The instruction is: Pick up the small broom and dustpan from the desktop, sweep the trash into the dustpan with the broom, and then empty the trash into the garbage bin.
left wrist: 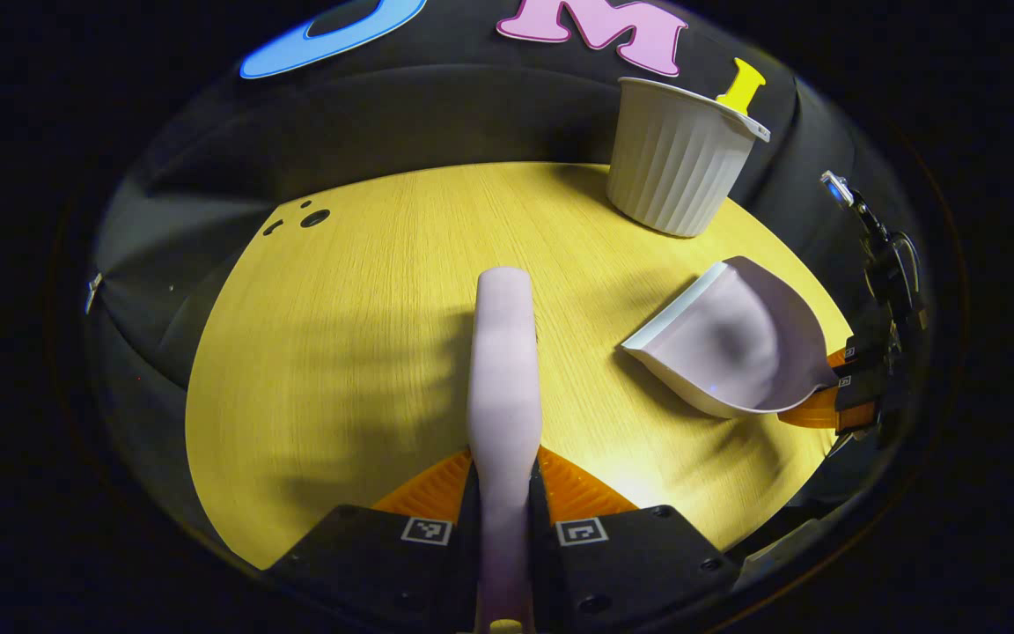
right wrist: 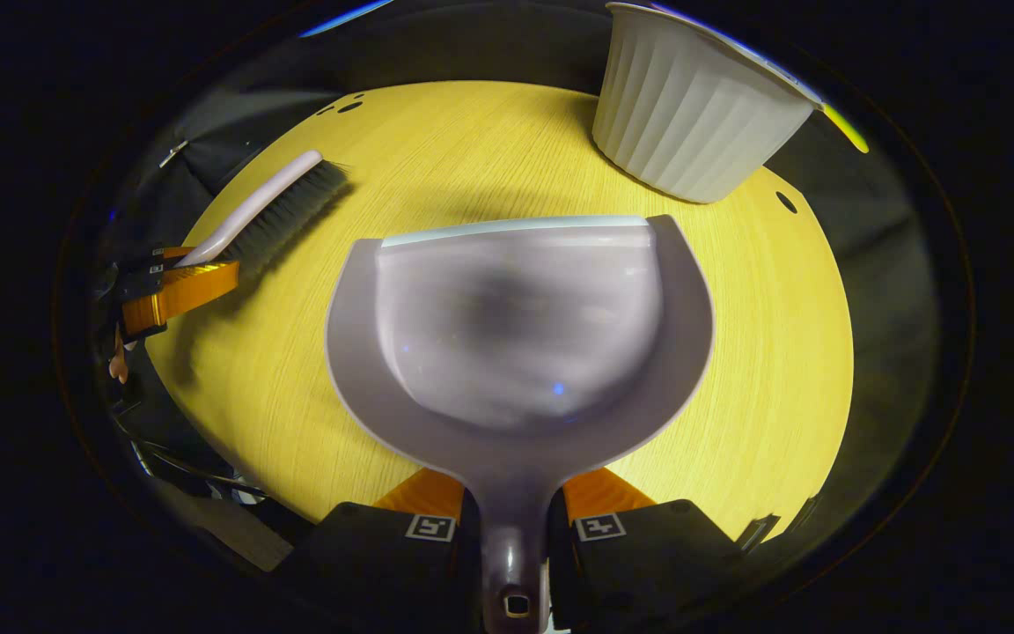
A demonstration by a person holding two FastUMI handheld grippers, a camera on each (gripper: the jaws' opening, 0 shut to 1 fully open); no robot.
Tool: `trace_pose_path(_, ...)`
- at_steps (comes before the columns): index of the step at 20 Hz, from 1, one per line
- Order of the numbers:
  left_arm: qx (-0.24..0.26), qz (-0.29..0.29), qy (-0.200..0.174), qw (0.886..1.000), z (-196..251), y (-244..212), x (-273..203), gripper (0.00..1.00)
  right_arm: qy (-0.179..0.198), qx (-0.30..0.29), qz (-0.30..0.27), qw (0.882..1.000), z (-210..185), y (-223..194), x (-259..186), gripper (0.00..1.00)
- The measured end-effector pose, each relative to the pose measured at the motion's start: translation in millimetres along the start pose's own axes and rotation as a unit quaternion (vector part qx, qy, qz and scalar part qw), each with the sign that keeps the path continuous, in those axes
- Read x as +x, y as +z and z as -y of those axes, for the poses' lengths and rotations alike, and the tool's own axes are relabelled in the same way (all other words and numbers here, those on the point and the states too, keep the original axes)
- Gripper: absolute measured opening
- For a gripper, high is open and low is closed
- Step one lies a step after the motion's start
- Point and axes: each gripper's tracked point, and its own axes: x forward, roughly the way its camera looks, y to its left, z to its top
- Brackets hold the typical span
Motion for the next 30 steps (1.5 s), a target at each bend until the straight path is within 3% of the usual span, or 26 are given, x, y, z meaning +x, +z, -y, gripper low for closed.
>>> trace_pose_path(5,-0.012,-0.012,0.014,1.000,-1.6,-7.3,4.2,0.33,0.012,0.011,-0.009,1.000,-3.0,-5.4,9.6,0.35)
trace_pose_path(6,-0.016,-0.012,0.015,1.000,-1.2,-8.2,3.8,0.27,0.017,0.015,-0.012,1.000,-4.9,-7.2,9.0,0.35)
trace_pose_path(7,-0.016,-0.008,0.016,1.000,-1.2,-6.5,2.6,0.34,0.021,0.021,-0.014,0.999,-6.7,-7.1,8.4,0.35)
trace_pose_path(10,0.003,-0.005,0.023,1.000,-2.7,-5.2,0.5,0.32,0.029,0.028,-0.022,0.999,-6.5,-9.7,9.2,0.36)
trace_pose_path(11,0.008,-0.004,0.026,1.000,-3.7,-4.0,-0.4,0.32,0.027,0.026,-0.023,0.999,-6.9,-12.5,8.9,0.43)
trace_pose_path(12,0.012,-0.002,0.029,1.000,-4.4,-2.5,-1.0,0.37,0.027,0.022,-0.021,0.999,-6.6,-12.3,9.7,0.37)
trace_pose_path(13,0.014,0.000,0.030,0.999,-3.9,-0.9,-2.2,0.33,0.028,0.019,-0.021,0.999,-7.2,-12.5,8.5,0.37)
trace_pose_path(17,0.014,0.008,0.041,0.999,-5.4,-3.0,-15.2,0.34,0.041,0.018,-0.014,0.999,-8.3,-10.8,-7.1,0.48)
trace_pose_path(18,0.011,0.011,0.044,0.999,-6.5,-2.9,-19.6,0.35,0.044,0.016,-0.009,0.999,-6.6,-8.4,-13.6,0.42)
trace_pose_path(20,-0.002,0.021,0.048,0.999,-9.0,1.3,-28.9,0.35,0.054,0.010,-0.003,0.998,-4.5,-7.1,-29.5,0.44)
trace_pose_path(23,-0.012,0.044,0.052,0.998,-8.5,15.9,-47.4,0.39,0.065,-0.003,0.023,0.998,1.6,0.9,-56.1,0.45)
trace_pose_path(24,-0.013,0.053,0.056,0.997,-6.9,20.1,-56.1,0.40,0.067,-0.007,0.036,0.997,5.4,5.8,-67.1,0.39)
trace_pose_path(26,-0.015,0.069,0.064,0.995,-4.5,31.4,-69.4,0.37,0.070,-0.013,0.069,0.995,12.5,18.3,-87.6,0.45)
trace_pose_path(28,-0.018,0.090,0.067,0.994,2.2,44.9,-84.2,0.38,0.081,-0.017,0.109,0.991,16.4,35.2,-107.7,0.37)
trace_pose_path(30,-0.018,0.118,0.063,0.991,12.9,60.0,-99.3,0.43,0.088,-0.023,0.152,0.984,19.6,53.7,-125.4,0.42)
